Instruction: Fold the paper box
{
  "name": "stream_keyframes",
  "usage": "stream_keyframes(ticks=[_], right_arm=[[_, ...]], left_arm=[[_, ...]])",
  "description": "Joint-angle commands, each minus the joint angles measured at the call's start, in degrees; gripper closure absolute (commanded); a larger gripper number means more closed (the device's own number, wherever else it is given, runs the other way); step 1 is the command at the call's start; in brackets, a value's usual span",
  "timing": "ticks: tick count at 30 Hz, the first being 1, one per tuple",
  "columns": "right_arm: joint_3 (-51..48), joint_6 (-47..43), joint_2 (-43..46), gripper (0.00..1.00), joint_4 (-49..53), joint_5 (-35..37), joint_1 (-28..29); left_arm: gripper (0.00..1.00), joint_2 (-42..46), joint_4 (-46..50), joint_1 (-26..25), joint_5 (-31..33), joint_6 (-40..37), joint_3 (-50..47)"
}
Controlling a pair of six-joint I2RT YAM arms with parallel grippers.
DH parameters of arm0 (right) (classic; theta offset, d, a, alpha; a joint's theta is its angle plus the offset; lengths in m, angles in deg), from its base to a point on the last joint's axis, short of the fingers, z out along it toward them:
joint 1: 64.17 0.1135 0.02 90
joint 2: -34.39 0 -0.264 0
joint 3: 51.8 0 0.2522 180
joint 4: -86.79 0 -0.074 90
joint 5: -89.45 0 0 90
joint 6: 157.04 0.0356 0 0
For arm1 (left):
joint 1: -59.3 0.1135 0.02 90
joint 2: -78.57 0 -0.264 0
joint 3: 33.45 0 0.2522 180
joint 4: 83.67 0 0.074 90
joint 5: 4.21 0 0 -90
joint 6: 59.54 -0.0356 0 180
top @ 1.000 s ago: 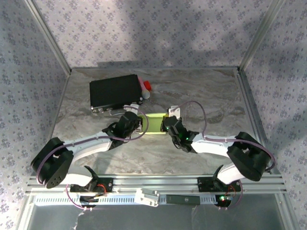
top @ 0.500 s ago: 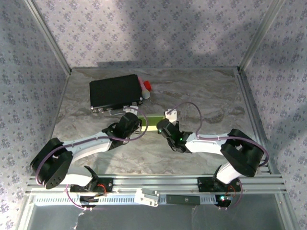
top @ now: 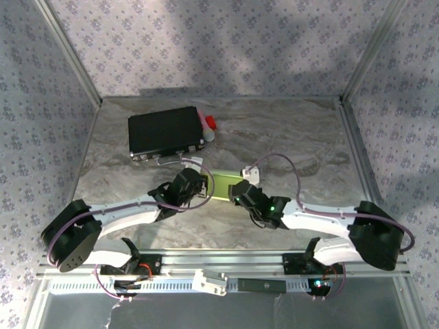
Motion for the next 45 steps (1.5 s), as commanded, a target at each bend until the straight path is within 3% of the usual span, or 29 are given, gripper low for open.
stream_keyframes(ticks=[1, 10, 15, 26, 35, 45], right_arm=[[-2.6, 6.8, 5.6, 0.48, 4.8, -2.2, 1.3], [-5.8, 16.1, 25.6, 0.46, 10.7, -5.9, 2.4], [-5.1, 26.8, 29.6, 0.48, 11.8, -4.5, 3.5], [0.0, 54.6, 20.8, 0.52, 5.9, -2.1, 4.2], [1.2, 60.1, 11.6, 0.54, -0.5, -6.6, -1.2], [1.5, 60.9, 4.8, 0.64, -7.0, -13.3, -5.7]], left_arm=[[1.0, -1.7, -0.1, -1.5, 3.0, 0.2, 0.4], [1.0, -2.4, 1.5, -3.8, 7.3, 0.0, 1.2], [1.0, -3.3, 1.9, -5.5, 9.9, 0.7, 1.8], [1.0, -6.7, 4.3, -10.0, 17.2, 5.1, 3.5], [1.0, -7.1, 5.9, -11.7, 19.5, 7.2, 4.5], [1.0, -8.1, 5.9, -12.6, 19.9, 7.5, 5.3]])
